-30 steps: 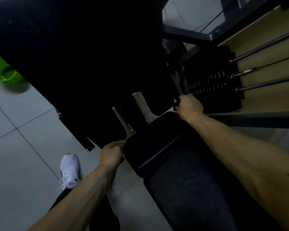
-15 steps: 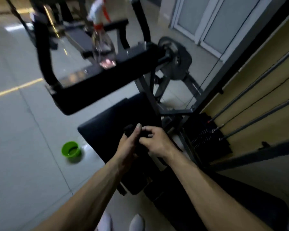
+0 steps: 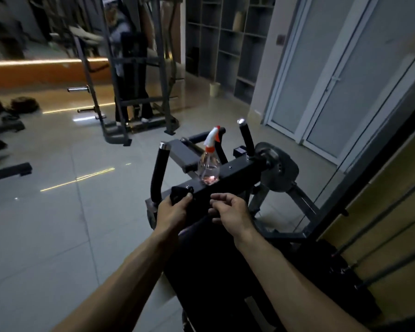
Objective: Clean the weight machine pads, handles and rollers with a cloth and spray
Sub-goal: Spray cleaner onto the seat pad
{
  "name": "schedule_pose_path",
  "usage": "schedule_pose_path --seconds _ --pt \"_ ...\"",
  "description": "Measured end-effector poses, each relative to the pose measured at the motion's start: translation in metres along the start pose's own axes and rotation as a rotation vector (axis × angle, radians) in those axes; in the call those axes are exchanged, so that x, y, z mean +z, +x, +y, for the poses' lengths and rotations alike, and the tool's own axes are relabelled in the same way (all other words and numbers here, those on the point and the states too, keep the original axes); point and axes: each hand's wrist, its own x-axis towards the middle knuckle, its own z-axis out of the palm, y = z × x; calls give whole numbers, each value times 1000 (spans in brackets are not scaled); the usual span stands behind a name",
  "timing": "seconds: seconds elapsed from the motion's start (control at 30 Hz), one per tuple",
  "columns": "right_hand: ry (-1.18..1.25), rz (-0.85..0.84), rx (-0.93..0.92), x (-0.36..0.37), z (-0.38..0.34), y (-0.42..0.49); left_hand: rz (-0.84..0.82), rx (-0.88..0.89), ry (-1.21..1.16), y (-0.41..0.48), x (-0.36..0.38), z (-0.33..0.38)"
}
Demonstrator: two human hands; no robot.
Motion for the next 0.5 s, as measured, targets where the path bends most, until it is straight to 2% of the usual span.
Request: schedule_pose_path --seconds 0.17,0.3,0.43,0.5 --pt "-117 163 -93 24 -12 74 -159 13 50 62 6 24" --pt "-309 283 -140 34 -33 140 -271 30 143 128 27 37" --pt "-224 162 -184 38 -40 188 -221 23 171 165 42 30" --pt "-269 173 -192 42 -38 204 -187 23 182 176 44 29"
